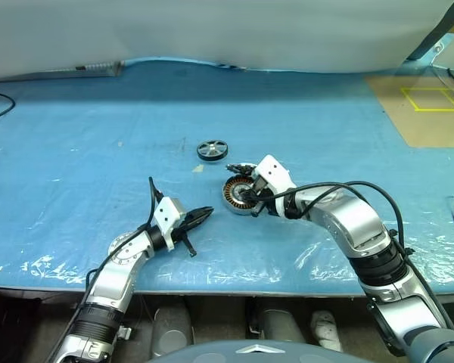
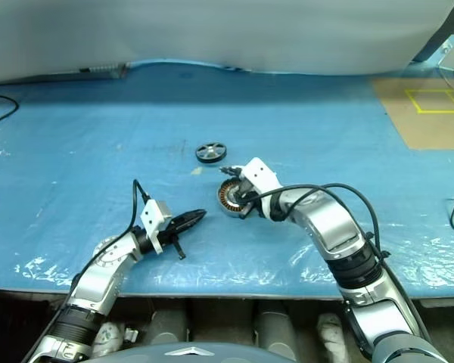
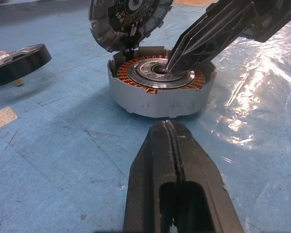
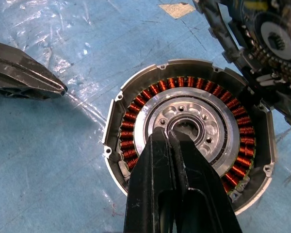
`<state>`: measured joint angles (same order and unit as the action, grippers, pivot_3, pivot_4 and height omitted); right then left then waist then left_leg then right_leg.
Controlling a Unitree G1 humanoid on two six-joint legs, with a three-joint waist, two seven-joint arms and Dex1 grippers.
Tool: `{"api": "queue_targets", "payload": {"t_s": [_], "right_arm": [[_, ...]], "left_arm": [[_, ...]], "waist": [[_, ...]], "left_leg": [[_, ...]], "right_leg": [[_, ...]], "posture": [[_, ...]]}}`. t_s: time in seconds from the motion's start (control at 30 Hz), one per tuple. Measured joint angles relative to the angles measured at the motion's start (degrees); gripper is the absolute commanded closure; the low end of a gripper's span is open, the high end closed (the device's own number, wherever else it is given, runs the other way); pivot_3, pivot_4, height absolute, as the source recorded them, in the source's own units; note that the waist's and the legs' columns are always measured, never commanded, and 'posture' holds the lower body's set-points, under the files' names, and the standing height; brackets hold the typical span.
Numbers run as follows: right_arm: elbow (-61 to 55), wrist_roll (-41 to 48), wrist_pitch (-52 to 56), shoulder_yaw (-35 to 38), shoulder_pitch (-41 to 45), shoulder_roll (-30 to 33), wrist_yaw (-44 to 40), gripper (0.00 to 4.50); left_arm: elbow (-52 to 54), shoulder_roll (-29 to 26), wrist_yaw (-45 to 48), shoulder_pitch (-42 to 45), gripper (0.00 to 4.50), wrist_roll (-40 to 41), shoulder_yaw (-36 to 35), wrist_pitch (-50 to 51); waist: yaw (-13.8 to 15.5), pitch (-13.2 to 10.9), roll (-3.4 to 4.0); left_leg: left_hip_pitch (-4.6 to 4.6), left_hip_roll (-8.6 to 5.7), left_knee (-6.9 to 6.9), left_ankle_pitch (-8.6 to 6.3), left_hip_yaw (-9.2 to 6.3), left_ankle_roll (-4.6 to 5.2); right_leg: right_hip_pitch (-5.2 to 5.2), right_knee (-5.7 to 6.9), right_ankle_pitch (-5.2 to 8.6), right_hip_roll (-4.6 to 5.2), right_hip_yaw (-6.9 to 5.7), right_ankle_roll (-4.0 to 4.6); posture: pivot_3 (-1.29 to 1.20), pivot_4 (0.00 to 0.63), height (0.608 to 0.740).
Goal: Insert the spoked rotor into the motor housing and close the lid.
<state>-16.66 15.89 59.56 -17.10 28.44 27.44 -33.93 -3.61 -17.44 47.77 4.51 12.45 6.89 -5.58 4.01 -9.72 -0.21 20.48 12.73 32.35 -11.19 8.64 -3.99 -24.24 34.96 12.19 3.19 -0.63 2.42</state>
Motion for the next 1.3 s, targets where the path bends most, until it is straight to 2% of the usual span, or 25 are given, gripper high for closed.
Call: {"api": "queue_targets", "payload": {"t_s": [0.3, 0.67, 0.87, 1.1, 1.3], "right_arm": [[-0.1, -0.3, -0.3, 0.3, -0.3, 0.5, 0.4, 4.46], [1.4, -0.8, -3.1, 1.2, 0.0, -2.9, 2.6, 4.46], [2.7, -1.7, -5.9, 1.3, -0.3, -1.2, 1.5, 4.46], [-1.7, 1.1, -8.8, 5.6, -5.3, 0.1, -1.5, 4.46], [-7.4, 4.0, -12.1, 8.6, -12.5, 1.5, -3.8, 4.46]], "left_arm": [[0.0, 0.1, 0.0, 0.0, 4.5, 0.0, 0.1, 0.1], [0.0, 0.1, 0.1, 0.0, 4.5, 0.0, 0.1, 0.8], [0.0, 0.0, -1.1, 0.7, 4.5, 0.6, -0.7, 2.5], [-0.2, -1.7, -5.1, 7.6, 4.5, 2.5, -4.5, 10.1], [-7.7, -4.8, -3.0, 18.8, 4.5, 4.3, -5.4, 19.6]], "waist": [[0.0, 0.0, 0.0], [0.0, 0.0, 0.0], [0.0, 0.0, 0.0], [0.1, 0.0, 0.0], [0.1, 0.0, 0.0]], "left_leg": [[-0.12, 0.0, 0.05, 0.0, 0.01, 0.0], [-0.15, 0.0, 0.05, 0.0, 0.04, 0.0], [-0.15, 0.0, 0.05, 0.0, 0.05, 0.0], [-0.14, -0.01, 0.11, 0.0, 0.04, 0.0], [-0.16, -0.04, 0.17, 0.0, 0.04, 0.01]], "right_leg": [[0.08, 0.07, 0.0, 0.0, 0.02, 0.0], [0.08, 0.1, 0.01, 0.0, 0.05, 0.01], [0.08, 0.12, 0.0, 0.0, 0.05, 0.01], [0.08, 0.17, 0.01, 0.0, 0.06, 0.01], [0.08, 0.24, 0.0, 0.0, 0.09, 0.0]], "posture": [[0.0, 0.15, 0.74], [0.0, 0.15, 0.74], [0.0, 0.15, 0.74], [0.0, 0.15, 0.74], [0.0, 0.15, 0.74]]}}
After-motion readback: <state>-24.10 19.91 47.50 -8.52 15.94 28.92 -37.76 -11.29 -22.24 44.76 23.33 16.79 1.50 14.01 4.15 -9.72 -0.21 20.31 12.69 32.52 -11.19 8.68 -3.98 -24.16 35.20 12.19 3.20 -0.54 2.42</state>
